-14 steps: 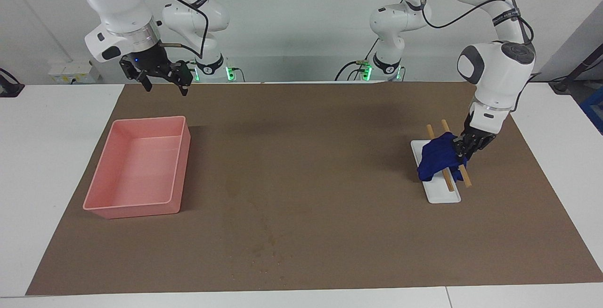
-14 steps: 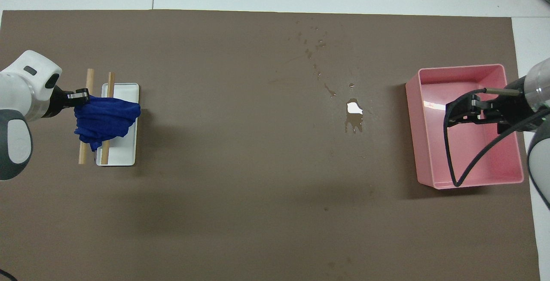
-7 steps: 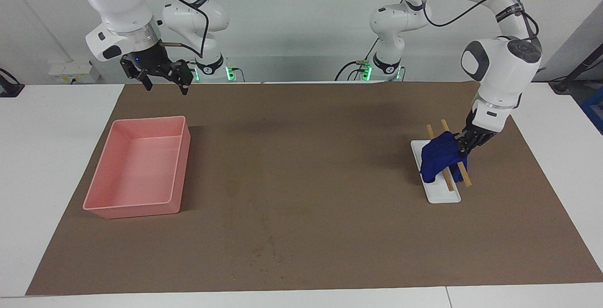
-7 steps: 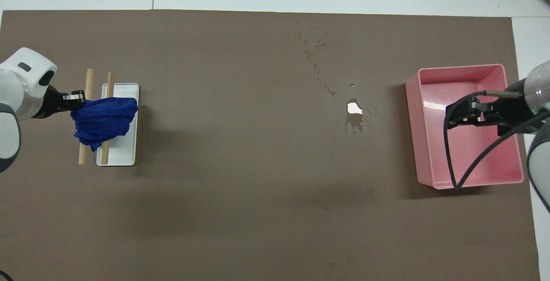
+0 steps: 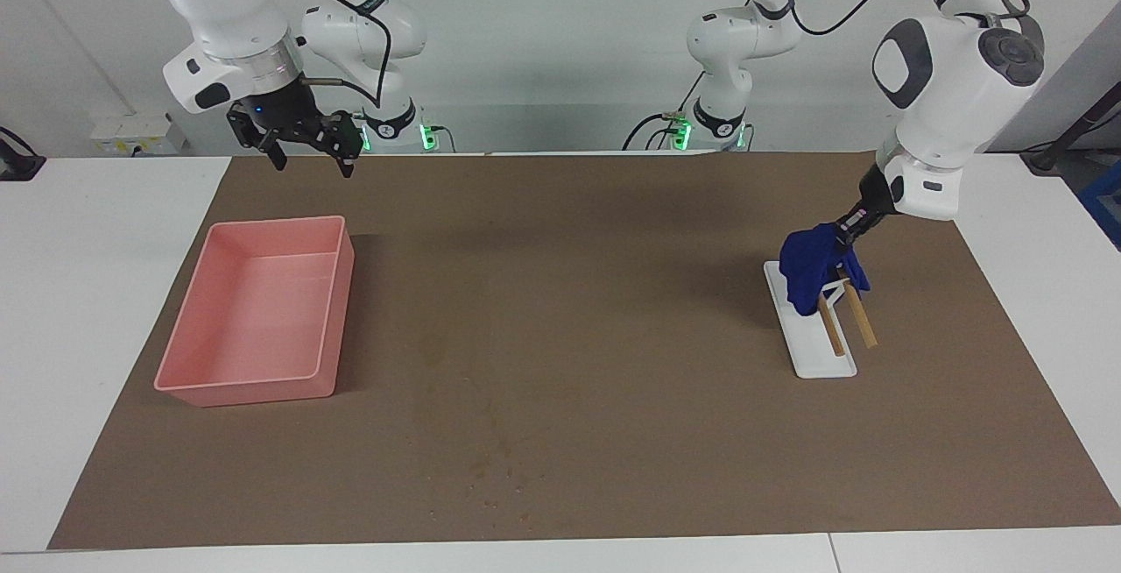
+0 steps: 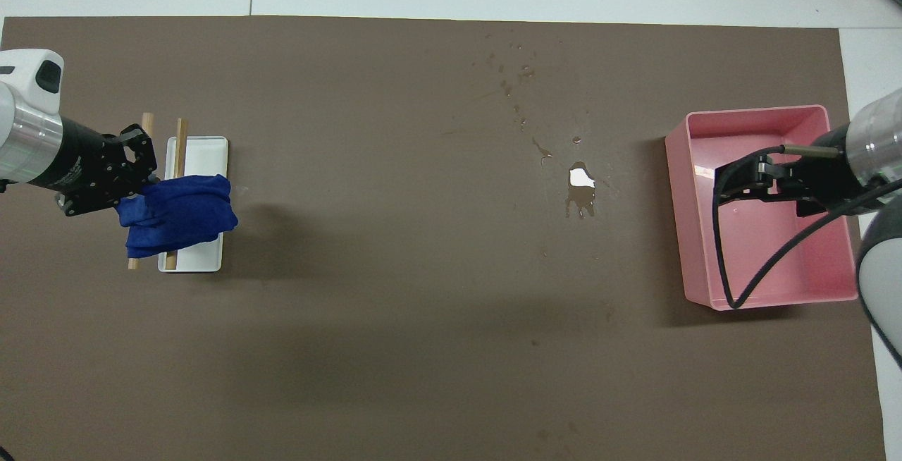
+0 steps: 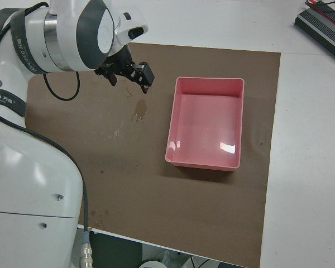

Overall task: Wipe water with towel using both arms
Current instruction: 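Lift the blue cloth with the left gripper while the right gripper reaches over, then grasp the blue cloth with the right gripper beside the left gripper, then open and withdraw the left gripper while the right gripper carries the cloth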

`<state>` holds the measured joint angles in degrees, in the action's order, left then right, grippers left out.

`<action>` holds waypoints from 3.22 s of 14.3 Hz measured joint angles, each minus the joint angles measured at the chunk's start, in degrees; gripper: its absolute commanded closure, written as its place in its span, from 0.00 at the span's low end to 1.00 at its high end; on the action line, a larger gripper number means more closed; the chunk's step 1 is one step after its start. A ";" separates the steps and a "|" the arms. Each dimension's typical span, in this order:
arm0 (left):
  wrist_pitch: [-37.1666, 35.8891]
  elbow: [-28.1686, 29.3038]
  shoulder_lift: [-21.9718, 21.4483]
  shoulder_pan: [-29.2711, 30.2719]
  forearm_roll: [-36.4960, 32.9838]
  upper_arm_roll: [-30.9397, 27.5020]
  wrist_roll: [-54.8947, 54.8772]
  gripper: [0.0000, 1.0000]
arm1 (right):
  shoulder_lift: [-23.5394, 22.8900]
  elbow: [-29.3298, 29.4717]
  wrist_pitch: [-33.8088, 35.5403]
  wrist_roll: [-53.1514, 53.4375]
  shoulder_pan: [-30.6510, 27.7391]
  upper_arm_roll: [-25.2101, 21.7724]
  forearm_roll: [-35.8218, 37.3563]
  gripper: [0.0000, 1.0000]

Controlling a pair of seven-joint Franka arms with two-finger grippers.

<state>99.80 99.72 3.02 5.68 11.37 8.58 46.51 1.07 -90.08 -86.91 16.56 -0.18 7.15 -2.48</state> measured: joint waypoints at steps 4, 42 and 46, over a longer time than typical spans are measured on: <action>1.20 -1.53 -0.03 -0.07 11.79 1.54 23.34 1.00 | -0.01 -0.14 -6.02 11.51 4.39 0.13 -4.49 0.00; 29.69 -1.26 -4.53 -21.71 28.38 3.45 44.78 0.00 | -13.47 5.64 -34.39 55.99 20.06 -0.23 -23.07 1.00; 30.22 -1.25 -4.50 -20.90 24.03 2.61 43.81 0.00 | -13.42 5.62 -34.28 54.89 19.07 -0.50 -22.63 1.00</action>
<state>130.02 98.46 -1.47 -15.22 35.40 11.19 90.32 -12.35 -84.47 -121.19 71.46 18.90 6.65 -25.11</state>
